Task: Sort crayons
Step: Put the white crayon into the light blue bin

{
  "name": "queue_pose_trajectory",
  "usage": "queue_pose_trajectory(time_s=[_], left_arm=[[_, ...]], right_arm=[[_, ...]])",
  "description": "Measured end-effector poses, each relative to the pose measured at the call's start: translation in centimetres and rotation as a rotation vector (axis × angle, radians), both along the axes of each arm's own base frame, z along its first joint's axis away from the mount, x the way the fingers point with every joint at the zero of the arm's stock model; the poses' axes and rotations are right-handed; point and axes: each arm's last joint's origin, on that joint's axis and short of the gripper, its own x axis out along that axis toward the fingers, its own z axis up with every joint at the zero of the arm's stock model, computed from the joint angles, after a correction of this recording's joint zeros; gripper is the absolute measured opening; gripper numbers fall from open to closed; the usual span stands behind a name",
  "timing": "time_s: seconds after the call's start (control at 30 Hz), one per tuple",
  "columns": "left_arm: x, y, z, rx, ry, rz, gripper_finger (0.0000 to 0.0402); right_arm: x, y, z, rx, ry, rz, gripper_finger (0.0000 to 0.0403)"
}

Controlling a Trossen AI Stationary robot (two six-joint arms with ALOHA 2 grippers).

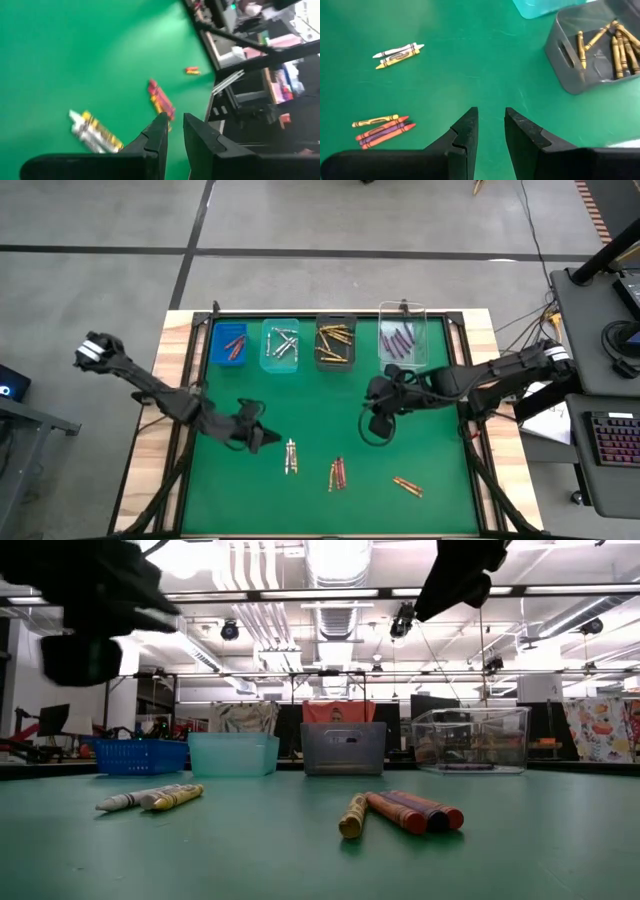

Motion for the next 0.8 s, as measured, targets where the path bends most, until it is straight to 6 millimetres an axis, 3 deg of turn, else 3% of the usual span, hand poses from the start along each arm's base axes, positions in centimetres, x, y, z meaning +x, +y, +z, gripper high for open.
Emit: queue_pose_trajectory(time_s=[0.23,0.5,0.8], left_arm=[[1.5,-3.0,-1.8,-0.001,0.179,0.036,0.0042],[4.0,-5.4,-2.1,0.082,0.502,0.059,0.0042],[6.6,-7.7,-2.2,0.189,0.678,0.065,0.0042]], right_arm=[[-0.1,0.1,-1.0,-0.004,0.018,0.003,0.0084],[-0.2,0.1,-1.2,-0.006,0.023,0.007,0.0084],[-0.2,0.2,-1.2,-0.005,0.019,0.009,0.0084]])
